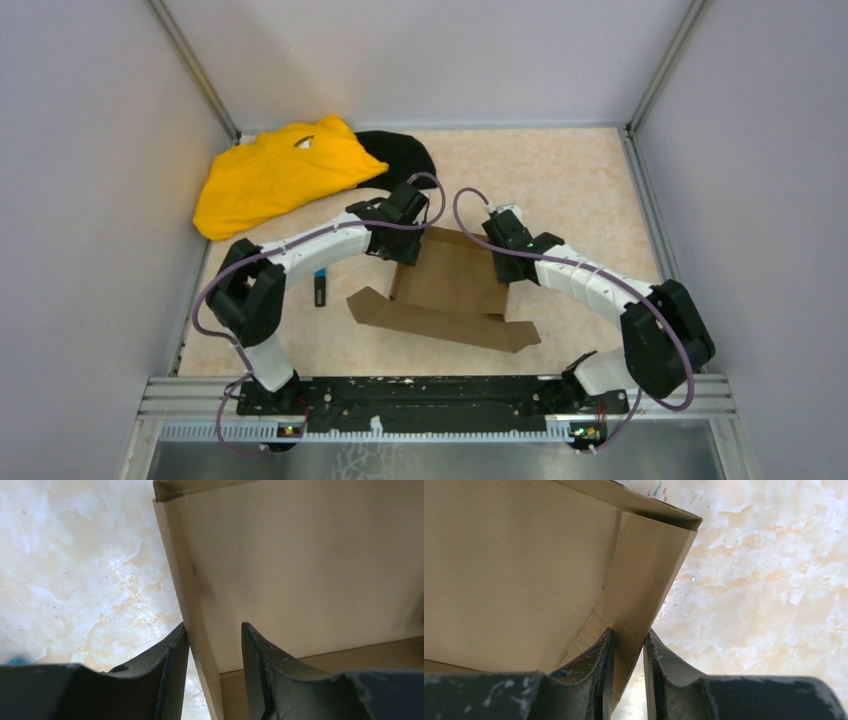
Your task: Fold the paper box
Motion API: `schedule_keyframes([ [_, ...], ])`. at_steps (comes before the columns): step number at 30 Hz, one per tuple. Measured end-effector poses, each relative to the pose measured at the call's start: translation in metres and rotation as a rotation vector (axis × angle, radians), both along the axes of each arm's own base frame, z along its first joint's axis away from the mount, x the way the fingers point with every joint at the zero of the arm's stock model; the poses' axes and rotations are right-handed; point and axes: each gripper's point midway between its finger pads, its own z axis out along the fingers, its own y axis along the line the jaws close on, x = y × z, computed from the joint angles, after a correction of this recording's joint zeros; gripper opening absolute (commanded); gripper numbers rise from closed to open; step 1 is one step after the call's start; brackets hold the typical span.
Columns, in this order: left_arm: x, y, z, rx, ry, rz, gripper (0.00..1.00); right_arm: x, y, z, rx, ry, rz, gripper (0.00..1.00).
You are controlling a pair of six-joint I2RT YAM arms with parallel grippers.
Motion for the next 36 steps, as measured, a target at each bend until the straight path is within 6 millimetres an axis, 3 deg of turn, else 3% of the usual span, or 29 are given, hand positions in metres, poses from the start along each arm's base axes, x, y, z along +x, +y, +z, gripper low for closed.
schedule_keyframes([
  [5, 0.0, -0.01, 0.03, -0.115, -0.07, -0.031, 0.51, 0.006, -0.003, 0.004, -0.022, -0.035, 0.02, 0.0],
  [9, -0.005, -0.006, 0.054, -0.178, -0.144, -0.047, 0.52, 0.015, -0.001, 0.021, 0.0, -0.132, 0.036, 0.0],
  [18, -0.005, 0.008, 0.15, -0.379, -0.447, -0.015, 0.59, 0.026, 0.023, 0.048, -0.051, -0.292, 0.169, 0.0],
  [21, -0.003, 0.012, 0.171, -0.415, -0.512, -0.002, 0.6, 0.025, 0.034, 0.051, -0.079, -0.322, 0.216, 0.0],
  [24, -0.002, 0.014, 0.172, -0.413, -0.524, 0.008, 0.6, 0.026, 0.038, 0.049, -0.115, -0.325, 0.244, 0.0],
  [29, -0.003, 0.018, 0.158, -0.39, -0.501, 0.014, 0.6, 0.035, 0.045, 0.051, -0.16, -0.319, 0.28, 0.0],
  [36, -0.003, 0.021, 0.151, -0.383, -0.489, 0.018, 0.6, 0.041, 0.067, 0.054, -0.126, -0.294, 0.368, 0.05],
])
